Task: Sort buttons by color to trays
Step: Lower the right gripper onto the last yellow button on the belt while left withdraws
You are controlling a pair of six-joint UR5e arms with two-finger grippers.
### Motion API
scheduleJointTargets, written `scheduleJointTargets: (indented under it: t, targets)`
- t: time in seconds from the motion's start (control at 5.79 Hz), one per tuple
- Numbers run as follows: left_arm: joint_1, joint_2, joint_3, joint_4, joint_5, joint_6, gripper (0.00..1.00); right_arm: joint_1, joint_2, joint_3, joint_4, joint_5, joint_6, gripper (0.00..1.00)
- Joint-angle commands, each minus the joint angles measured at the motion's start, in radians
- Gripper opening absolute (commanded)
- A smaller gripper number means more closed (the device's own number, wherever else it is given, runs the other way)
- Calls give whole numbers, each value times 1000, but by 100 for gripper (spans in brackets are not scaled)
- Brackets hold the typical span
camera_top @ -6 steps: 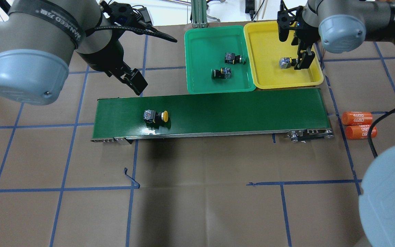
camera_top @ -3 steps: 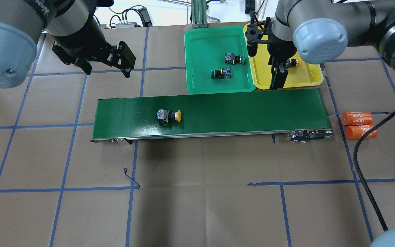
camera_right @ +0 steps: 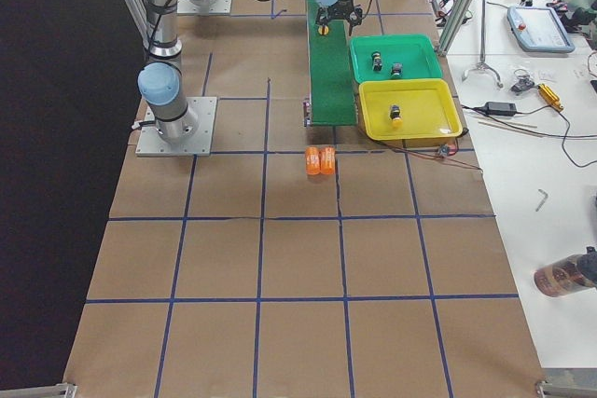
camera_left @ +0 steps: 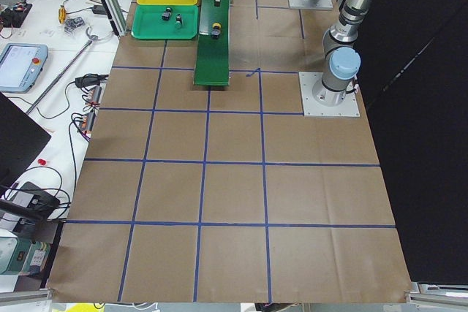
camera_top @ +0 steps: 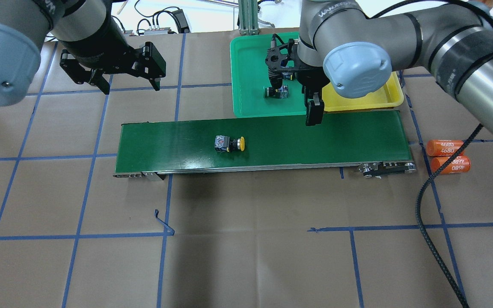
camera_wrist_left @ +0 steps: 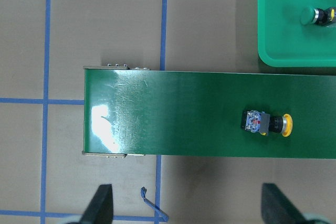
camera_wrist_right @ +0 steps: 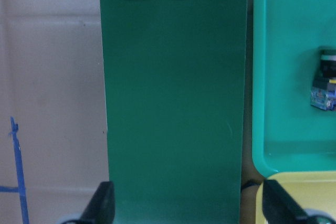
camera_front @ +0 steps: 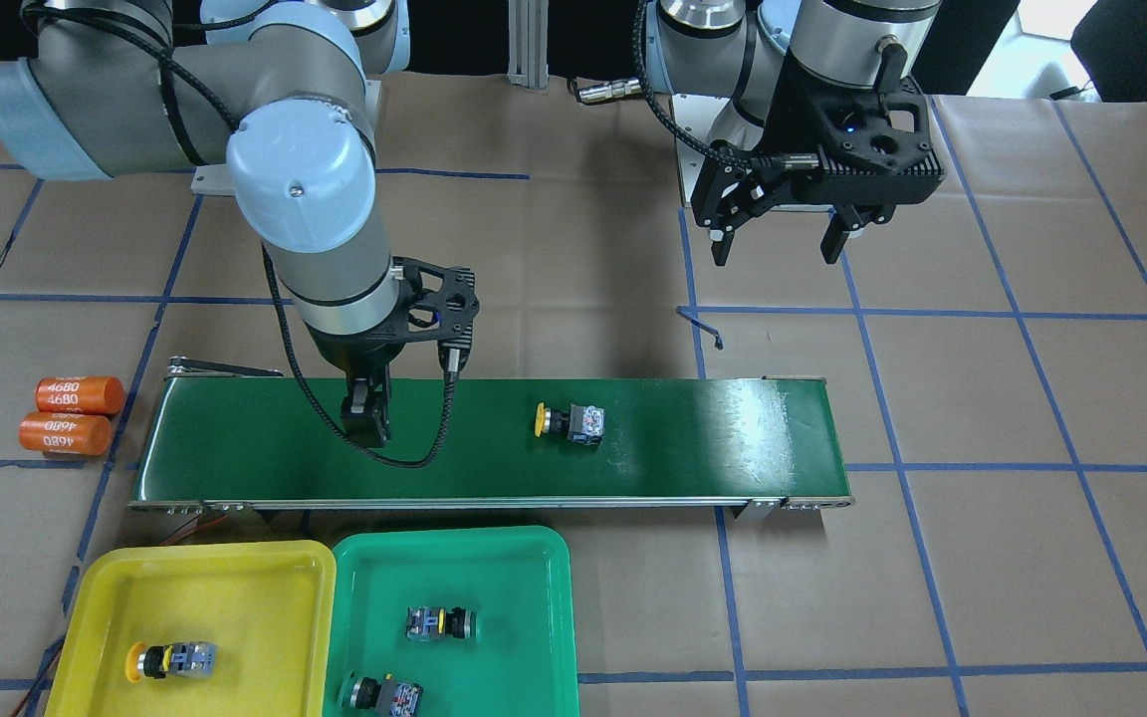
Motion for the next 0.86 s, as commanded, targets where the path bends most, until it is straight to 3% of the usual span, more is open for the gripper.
scheduleJointTargets:
  t: [0.0,0.35,0.69]
  targets:
    - [24,14,-7,4,0,-1,99,102,61,0,-91,5,94,100]
    - [33,17,-3,4,-3,-1,99,162,153,9,-212,4,192,100]
    - [32,17,-6,6,-3,-1,99,148,152,143,-334,-8,151,100]
